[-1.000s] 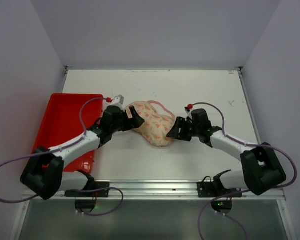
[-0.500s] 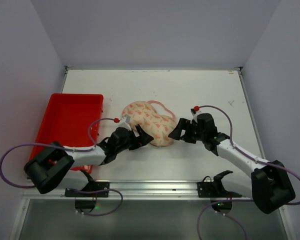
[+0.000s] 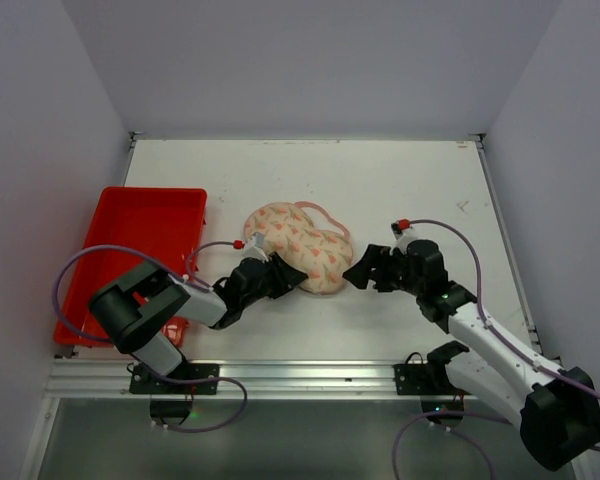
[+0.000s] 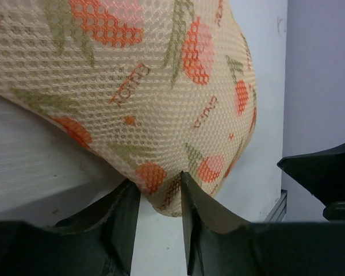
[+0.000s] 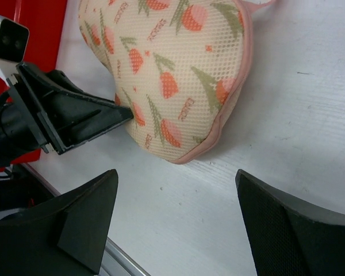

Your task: Unzip the laundry bag and remove the bra

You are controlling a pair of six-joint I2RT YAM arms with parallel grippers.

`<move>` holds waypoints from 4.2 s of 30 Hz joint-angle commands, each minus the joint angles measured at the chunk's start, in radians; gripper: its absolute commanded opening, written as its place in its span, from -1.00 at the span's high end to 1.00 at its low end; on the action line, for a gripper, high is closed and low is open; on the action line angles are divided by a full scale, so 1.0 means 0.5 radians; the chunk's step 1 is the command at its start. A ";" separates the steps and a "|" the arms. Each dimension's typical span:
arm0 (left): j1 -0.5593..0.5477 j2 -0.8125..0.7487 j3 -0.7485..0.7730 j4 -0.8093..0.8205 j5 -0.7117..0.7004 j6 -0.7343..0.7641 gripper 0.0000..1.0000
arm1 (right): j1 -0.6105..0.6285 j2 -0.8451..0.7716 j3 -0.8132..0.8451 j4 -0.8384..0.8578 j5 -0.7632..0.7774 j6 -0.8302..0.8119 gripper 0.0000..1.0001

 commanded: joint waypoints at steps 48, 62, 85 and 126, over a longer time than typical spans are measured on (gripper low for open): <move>-0.018 -0.470 0.354 -0.549 0.073 -0.096 1.00 | 0.884 0.643 0.394 0.269 0.694 -0.264 0.00; -0.018 -0.467 0.259 -0.484 0.165 -0.099 1.00 | 0.884 0.631 0.394 0.303 0.663 -0.267 0.13; 0.166 -0.485 0.240 -0.672 0.336 0.149 1.00 | 0.881 0.331 0.315 -0.237 0.844 -0.276 1.00; 0.547 -0.586 0.081 -0.647 0.714 0.063 -0.36 | 0.905 1.309 0.937 0.195 0.182 0.027 1.00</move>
